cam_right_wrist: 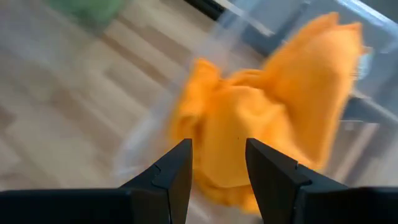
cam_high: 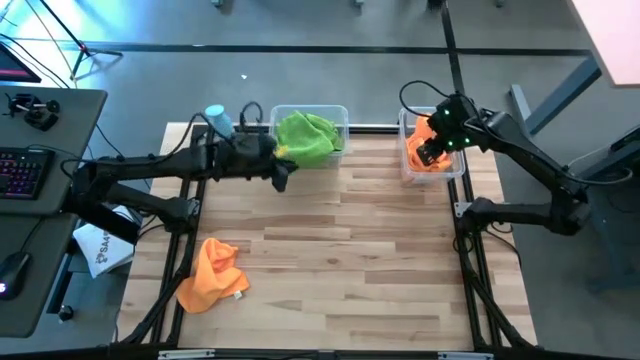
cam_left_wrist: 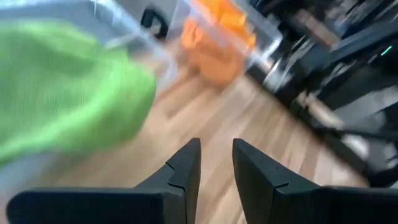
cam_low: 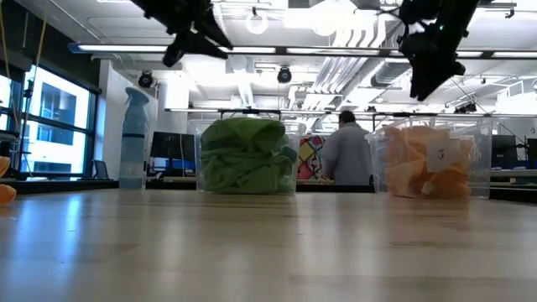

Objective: Sort microfiber towel by color & place in baskets
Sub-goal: Put the orange towel into the right transparent bin

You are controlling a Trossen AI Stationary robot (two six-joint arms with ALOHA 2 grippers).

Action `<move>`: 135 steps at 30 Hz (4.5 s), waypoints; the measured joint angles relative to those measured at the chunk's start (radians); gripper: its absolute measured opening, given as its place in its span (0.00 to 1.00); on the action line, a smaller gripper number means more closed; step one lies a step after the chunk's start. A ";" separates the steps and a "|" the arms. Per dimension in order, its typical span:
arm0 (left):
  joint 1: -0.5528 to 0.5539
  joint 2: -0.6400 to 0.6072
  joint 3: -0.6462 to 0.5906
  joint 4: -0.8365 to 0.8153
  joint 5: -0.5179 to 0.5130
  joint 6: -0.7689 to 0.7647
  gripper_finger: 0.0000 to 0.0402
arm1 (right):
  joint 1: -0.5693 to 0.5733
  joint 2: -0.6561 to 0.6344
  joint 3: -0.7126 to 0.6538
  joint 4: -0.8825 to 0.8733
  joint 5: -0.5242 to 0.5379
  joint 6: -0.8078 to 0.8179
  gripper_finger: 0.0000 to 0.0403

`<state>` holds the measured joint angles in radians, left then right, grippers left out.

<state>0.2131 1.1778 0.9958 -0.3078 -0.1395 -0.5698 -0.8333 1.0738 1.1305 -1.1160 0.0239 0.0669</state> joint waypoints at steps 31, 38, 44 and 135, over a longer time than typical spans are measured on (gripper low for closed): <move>-0.615 0.008 0.001 -1.029 0.112 -1.243 0.00 | 0.602 -0.066 0.001 0.090 0.188 0.330 0.36; -0.729 0.043 0.001 -1.046 0.130 -1.376 0.00 | 0.650 -0.066 0.001 0.089 0.246 0.375 0.36; -0.792 0.105 0.001 -1.046 0.221 -1.477 0.02 | 0.673 -0.065 0.001 0.089 0.265 0.381 0.36; -0.379 0.453 0.729 -0.173 -0.146 0.065 0.00 | 0.980 0.200 0.000 0.960 0.314 -0.118 0.36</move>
<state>-0.1660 1.6306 1.7248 -0.4811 -0.2859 -0.5051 0.1468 1.2739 1.1301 -0.1562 0.3376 -0.0514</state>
